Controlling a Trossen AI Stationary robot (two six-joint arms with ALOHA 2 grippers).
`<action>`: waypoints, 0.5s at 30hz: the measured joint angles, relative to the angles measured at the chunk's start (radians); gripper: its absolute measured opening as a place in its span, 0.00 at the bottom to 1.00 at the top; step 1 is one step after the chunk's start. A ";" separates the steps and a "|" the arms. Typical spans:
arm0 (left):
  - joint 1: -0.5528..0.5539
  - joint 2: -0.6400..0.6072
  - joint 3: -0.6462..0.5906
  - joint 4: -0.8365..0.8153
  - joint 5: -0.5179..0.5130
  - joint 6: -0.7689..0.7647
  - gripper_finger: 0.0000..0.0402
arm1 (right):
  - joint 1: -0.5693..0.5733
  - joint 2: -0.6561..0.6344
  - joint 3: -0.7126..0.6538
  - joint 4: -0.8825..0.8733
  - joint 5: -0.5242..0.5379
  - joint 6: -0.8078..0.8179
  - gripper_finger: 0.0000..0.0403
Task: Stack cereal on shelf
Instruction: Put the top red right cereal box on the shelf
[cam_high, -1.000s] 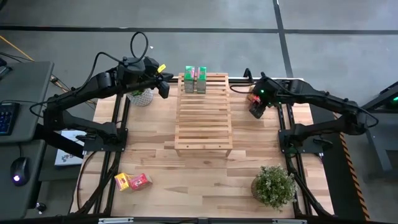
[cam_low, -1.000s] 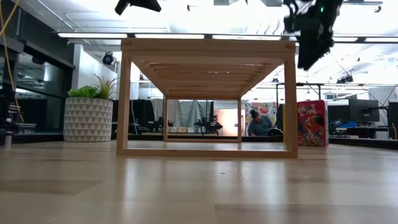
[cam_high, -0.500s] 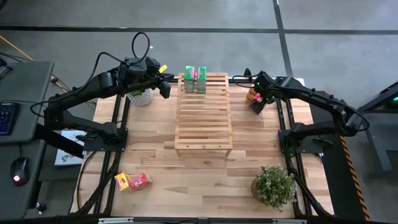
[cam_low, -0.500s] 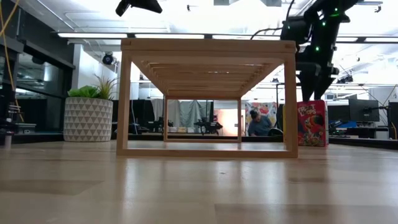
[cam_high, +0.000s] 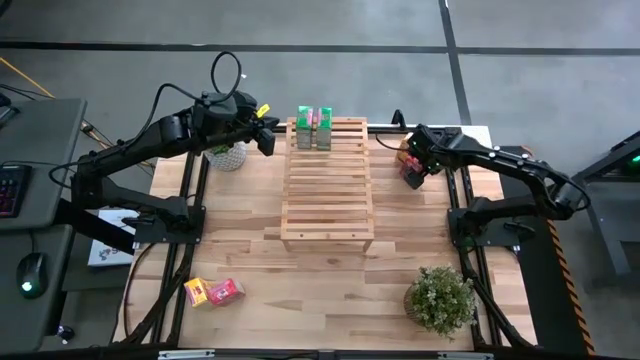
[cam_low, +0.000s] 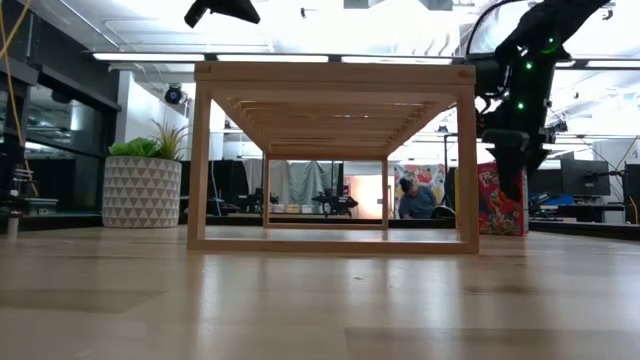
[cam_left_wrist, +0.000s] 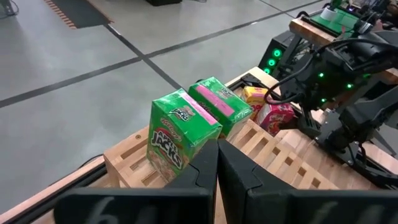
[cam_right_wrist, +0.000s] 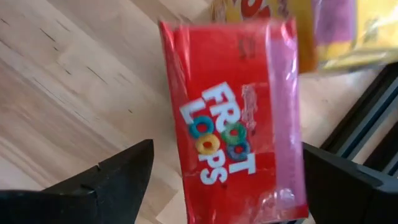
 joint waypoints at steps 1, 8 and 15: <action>0.000 0.000 0.000 0.000 0.000 0.000 0.00 | 0.000 0.000 -0.007 0.001 0.004 0.000 0.86; 0.000 0.000 0.000 0.000 0.000 0.001 0.00 | 0.000 0.000 -0.015 0.008 0.011 0.022 0.66; 0.000 0.000 0.000 0.000 0.001 0.026 0.00 | 0.001 -0.008 -0.015 -0.003 -0.058 0.070 0.38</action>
